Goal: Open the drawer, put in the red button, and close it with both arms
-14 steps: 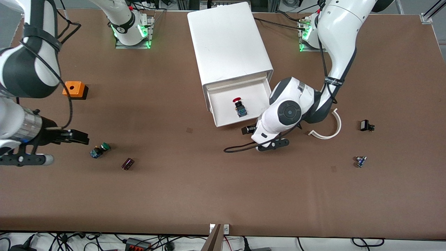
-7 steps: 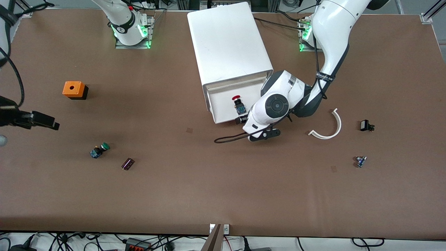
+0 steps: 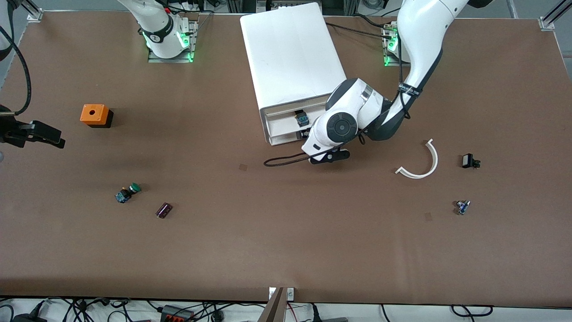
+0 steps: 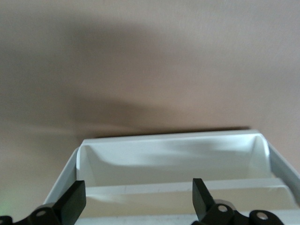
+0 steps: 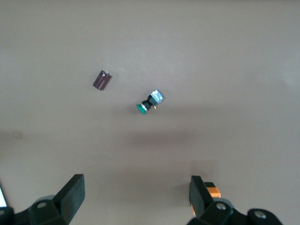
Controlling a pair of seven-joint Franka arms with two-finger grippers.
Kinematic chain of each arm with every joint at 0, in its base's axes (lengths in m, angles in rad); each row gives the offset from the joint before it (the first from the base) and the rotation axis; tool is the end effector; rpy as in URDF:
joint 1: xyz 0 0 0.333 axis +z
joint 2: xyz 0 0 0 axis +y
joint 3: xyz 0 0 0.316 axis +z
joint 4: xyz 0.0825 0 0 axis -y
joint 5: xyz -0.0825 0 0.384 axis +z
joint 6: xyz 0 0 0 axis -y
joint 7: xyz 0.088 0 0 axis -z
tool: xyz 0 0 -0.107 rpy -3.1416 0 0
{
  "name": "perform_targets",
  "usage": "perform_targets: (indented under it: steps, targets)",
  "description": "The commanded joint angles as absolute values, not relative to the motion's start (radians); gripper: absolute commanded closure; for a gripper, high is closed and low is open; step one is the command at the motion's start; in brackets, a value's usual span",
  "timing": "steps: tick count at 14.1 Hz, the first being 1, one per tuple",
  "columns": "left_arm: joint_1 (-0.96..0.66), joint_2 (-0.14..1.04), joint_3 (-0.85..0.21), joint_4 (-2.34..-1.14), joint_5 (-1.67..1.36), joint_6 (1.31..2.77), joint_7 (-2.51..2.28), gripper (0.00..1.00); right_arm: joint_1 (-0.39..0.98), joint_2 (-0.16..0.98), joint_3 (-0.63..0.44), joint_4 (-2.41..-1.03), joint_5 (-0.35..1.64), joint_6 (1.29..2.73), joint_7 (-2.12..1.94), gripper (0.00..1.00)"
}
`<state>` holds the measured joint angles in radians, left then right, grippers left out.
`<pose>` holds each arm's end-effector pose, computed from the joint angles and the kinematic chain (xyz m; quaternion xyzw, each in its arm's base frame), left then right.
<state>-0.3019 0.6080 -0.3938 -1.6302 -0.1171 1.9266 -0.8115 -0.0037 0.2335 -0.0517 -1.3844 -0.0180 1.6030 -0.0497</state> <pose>0.5159 -0.4041 0.2713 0.9720 0.1007 -0.2102 0.0286 0.6263 -0.0328 0.5776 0.9999 -0.0018 -0.0081 0.0146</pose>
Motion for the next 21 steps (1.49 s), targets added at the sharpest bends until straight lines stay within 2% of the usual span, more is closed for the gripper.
perform_targets:
  steps: [1,4,13,17,21]
  targets:
    - [-0.279,0.572,-0.433,-1.68,-0.14,1.916,-0.822,0.0,-0.014,0.1,-0.034,-1.578,-0.038,1.693,-0.061,0.0]
    - [-0.279,0.571,-0.449,-1.68,-0.14,1.901,-0.825,0.0,-0.014,0.006,-0.032,-1.718,-0.037,1.762,-0.049,0.0]
    - [-0.261,0.572,-0.446,-1.664,-0.117,1.881,-0.804,0.0,-0.014,0.014,-0.029,-1.694,-0.025,1.71,-0.046,0.0]
    - [-0.135,0.525,-0.443,-1.602,-0.049,1.847,-0.695,0.0,-0.017,0.015,-0.032,-1.69,-0.023,1.709,-0.044,0.0]
    - [0.029,0.497,-0.446,-1.499,0.127,1.714,-0.387,0.0,-0.017,0.015,-0.034,-1.692,-0.025,1.706,-0.046,0.0]
